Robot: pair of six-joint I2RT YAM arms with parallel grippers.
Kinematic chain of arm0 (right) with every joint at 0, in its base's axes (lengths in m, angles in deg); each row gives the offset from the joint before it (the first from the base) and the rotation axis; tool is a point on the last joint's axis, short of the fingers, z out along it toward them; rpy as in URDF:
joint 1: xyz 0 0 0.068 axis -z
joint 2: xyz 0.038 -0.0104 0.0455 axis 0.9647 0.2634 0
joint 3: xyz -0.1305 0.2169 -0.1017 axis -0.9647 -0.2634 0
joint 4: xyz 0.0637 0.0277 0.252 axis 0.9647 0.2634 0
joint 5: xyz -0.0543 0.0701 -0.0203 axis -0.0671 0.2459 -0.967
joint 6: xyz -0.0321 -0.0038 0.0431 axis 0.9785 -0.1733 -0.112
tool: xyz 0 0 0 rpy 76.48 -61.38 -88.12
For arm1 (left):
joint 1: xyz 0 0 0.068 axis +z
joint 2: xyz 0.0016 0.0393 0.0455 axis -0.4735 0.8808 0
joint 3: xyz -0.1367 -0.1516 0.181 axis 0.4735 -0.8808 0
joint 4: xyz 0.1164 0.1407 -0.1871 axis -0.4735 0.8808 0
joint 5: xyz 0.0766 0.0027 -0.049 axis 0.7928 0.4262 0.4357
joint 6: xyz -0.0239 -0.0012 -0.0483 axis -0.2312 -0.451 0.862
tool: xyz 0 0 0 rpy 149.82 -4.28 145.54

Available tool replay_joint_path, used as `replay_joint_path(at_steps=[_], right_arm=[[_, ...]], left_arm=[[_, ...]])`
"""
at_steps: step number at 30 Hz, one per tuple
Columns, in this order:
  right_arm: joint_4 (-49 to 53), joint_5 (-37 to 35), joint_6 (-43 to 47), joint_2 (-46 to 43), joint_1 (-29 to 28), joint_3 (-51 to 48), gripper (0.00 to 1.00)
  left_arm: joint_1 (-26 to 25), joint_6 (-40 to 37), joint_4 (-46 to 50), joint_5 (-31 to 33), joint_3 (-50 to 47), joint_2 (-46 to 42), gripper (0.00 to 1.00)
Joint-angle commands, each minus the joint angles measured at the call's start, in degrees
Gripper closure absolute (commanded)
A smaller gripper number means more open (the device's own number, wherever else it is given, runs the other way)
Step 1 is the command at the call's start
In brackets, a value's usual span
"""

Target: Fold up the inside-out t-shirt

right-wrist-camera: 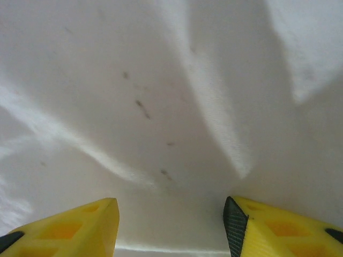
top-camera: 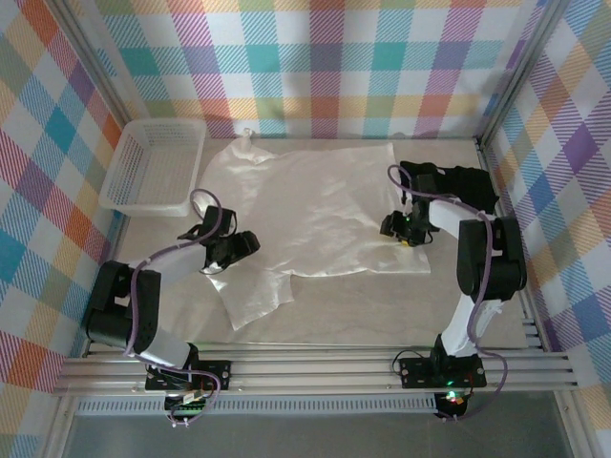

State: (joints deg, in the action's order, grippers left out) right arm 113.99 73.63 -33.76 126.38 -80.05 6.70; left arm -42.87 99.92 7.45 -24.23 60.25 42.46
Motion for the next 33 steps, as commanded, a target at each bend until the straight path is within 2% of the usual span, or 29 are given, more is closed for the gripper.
replay_joint_path(at_steps=[1, 7, 13, 17, 22, 25, 29, 33], right_arm=[[4.89, -1.35, -3.01, -2.43, 1.02, -5.18, 0.45], [2.95, -2.76, -4.94, -6.41, 1.36, -10.06, 0.45], [2.99, -3.54, -3.16, -6.39, 1.34, -6.10, 0.43], [2.36, -3.98, -0.82, -13.97, 0.34, -8.08, 0.42], [7.50, -10.03, -3.14, -23.22, 0.13, -13.04, 0.39], [10.66, -11.49, -4.44, -25.50, 2.39, -15.81, 0.39], [11.12, -9.17, -6.67, -26.98, 8.34, -19.97, 0.47], [12.62, -9.43, -8.89, -26.62, 9.83, -21.29, 0.48]], left_arm=[[0.11, 0.63, 1.42, -1.88, -3.82, -2.07, 0.33], [0.11, -0.68, 2.74, -2.20, -6.27, -3.11, 0.33], [0.07, -0.56, 4.27, -4.12, -5.97, -6.96, 0.33], [0.11, -0.65, 8.48, -1.98, -4.71, -14.19, 0.32], [-0.12, 1.19, 15.13, 0.48, -5.97, -22.16, 0.32], [-2.16, 3.47, 20.15, 2.39, -7.95, -25.40, 0.32], [-5.91, 7.49, 26.13, 7.19, -10.82, -31.31, 0.33], [-7.62, 11.25, 29.24, 7.79, -13.15, -33.82, 0.33]])
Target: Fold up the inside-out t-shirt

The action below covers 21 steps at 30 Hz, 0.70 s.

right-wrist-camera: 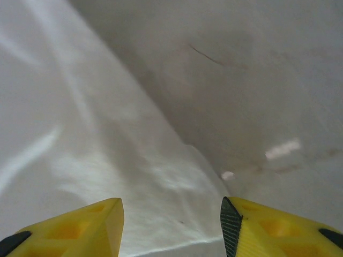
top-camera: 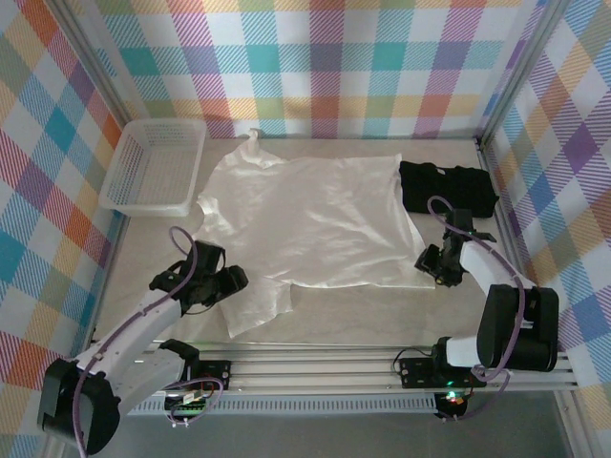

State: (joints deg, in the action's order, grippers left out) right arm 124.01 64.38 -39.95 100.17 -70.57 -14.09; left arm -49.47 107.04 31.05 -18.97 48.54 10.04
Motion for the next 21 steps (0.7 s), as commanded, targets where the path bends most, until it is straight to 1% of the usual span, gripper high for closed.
replay_joint_path(at_steps=[1, 3, 5, 12, 16, 18, 21], right_arm=[[3.08, -0.75, -2.84, -0.22, 0.64, -0.65, 0.48], [3.67, -2.46, -2.45, 0.47, 1.31, -1.10, 0.47], [3.26, -1.54, -2.37, 1.26, 2.33, -1.45, 0.46], [2.55, 0.72, -3.16, 4.00, 2.44, -1.51, 0.48], [1.98, 2.55, -2.65, 6.14, 2.50, -1.06, 0.54], [1.77, 3.08, -2.28, 6.42, 2.50, -0.94, 0.58], [1.57, 3.18, -1.85, 5.70, 2.46, -1.06, 0.62]], left_arm=[[-1.57, 4.94, 6.10, 2.67, -2.13, -1.59, 0.33], [-2.40, 6.02, 6.66, 2.25, -3.28, -1.35, 0.33], [-3.12, 6.78, 7.20, 1.98, -4.55, -0.84, 0.33], [-5.81, 8.80, 8.16, 0.55, -5.74, 0.47, 0.34], [-7.67, 9.70, 6.85, 0.10, -6.76, 2.23, 0.36], [-8.22, 10.24, 5.49, -0.35, -7.43, 3.37, 0.39], [-9.31, 10.66, 5.42, 0.33, -7.43, 4.25, 0.45]])
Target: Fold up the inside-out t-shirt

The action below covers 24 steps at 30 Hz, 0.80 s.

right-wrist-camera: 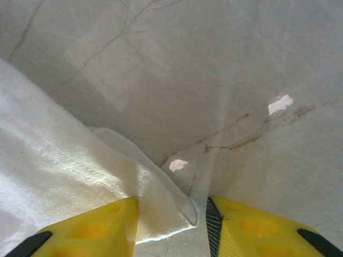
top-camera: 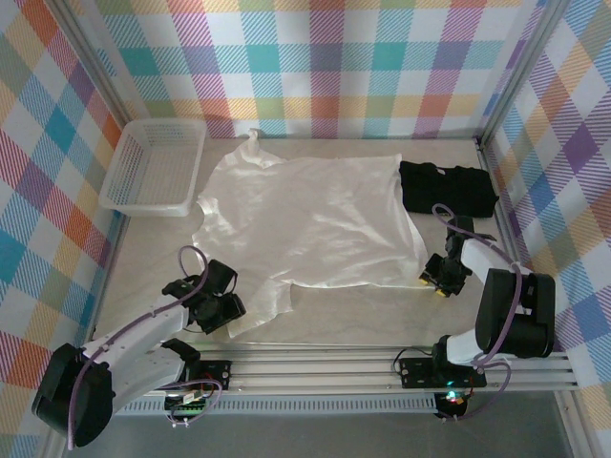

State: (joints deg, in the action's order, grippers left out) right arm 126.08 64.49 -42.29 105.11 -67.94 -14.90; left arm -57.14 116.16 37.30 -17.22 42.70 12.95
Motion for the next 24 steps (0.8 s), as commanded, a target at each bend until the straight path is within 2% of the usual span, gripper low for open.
replay_joint_path(at_steps=[1, 21, 24], right_arm=[[-0.58, 3.00, 0.56, 0.55, -0.14, -0.32, 0.63], [-1.20, 4.71, 2.96, 0.87, -0.19, 0.23, 0.91], [-1.55, 5.19, 3.04, -0.12, -0.19, -0.19, 0.95]], left_arm=[[-1.92, 1.56, -0.56, -1.00, -1.54, 1.43, 0.46], [-3.94, 0.71, -3.89, 0.43, -3.75, 3.24, 0.98], [-3.90, 0.43, -2.38, 2.10, -2.81, 2.08, 1.00]])
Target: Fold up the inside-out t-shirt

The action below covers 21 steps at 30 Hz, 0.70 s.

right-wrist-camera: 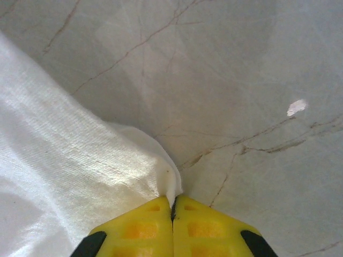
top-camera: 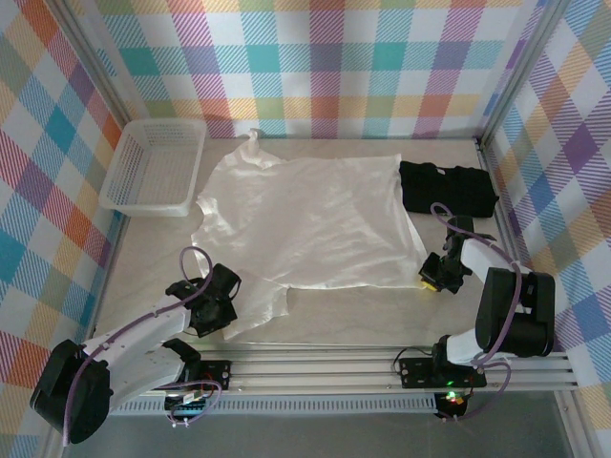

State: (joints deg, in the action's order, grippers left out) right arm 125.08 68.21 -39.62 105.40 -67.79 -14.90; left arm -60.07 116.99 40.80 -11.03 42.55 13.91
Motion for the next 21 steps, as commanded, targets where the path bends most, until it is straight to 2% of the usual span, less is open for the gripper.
replay_joint_path(at_steps=[1, 4, 9, 15, 21], right_arm=[[-0.63, 1.65, 0.34, -0.87, -0.29, -0.37, 0.97], [-0.51, 2.40, 0.12, -2.74, -0.35, -1.24, 1.00], [0.22, 2.99, -0.67, -6.09, -0.31, -2.10, 1.00], [0.59, 3.67, -0.97, -7.56, -0.34, -2.36, 1.00], [0.24, 5.42, -1.00, -7.41, -0.35, -2.77, 1.00]], left_arm=[[-0.89, -0.46, -4.92, -3.52, -2.08, 0.33, 1.00], [-0.58, -0.01, -1.28, -2.05, 0.03, -3.49, 1.00], [1.67, 1.17, 4.56, -2.87, 2.62, -10.11, 1.00], [7.27, 2.21, 6.63, -7.74, 4.31, -13.22, 1.00], [16.23, -0.84, 12.09, -11.72, 12.22, -16.40, 1.00]])
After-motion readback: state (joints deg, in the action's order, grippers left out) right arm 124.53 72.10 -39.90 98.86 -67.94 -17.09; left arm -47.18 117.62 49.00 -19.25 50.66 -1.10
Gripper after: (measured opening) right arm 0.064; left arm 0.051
